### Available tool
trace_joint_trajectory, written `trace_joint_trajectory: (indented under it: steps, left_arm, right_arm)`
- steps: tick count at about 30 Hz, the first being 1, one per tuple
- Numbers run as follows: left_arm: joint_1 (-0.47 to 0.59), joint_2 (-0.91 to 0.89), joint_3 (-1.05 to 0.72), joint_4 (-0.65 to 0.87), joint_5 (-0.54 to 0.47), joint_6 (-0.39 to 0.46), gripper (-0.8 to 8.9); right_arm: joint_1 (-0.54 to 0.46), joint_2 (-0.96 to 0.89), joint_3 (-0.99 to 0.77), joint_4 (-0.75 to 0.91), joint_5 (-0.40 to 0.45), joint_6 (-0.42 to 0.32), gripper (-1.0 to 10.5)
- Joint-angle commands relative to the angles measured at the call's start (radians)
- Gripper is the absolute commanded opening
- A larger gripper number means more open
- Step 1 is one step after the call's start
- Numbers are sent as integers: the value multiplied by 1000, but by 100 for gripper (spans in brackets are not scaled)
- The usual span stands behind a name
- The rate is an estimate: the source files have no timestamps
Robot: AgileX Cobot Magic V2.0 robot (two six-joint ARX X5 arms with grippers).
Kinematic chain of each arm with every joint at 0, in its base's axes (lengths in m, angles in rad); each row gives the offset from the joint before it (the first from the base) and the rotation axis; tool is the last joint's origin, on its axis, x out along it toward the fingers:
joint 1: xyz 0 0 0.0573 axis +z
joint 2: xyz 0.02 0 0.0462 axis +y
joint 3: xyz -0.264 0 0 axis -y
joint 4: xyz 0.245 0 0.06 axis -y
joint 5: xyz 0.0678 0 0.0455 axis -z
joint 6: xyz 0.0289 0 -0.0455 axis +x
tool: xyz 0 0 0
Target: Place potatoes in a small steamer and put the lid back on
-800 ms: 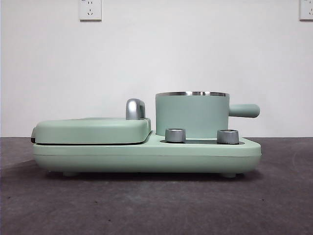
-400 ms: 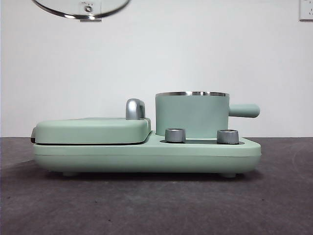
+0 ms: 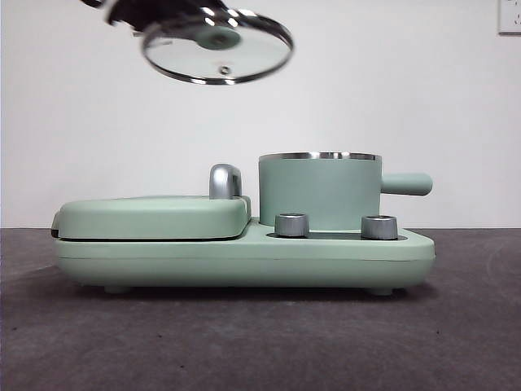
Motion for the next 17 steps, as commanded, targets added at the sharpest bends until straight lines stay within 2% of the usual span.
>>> trace_joint_trajectory:
  steps: [1, 10, 17]
  left_arm:
    - [-25, 97, 116, 41, 9, 87, 14]
    - [-78, 353, 332, 65, 9, 128, 14]
    - [-93, 455, 338, 218, 9, 146, 14]
  right_arm:
    - [5, 5, 9, 6, 2, 17, 376]
    - [5, 5, 9, 2, 2, 17, 376]
    - [4, 5, 9, -6, 9, 17, 376]
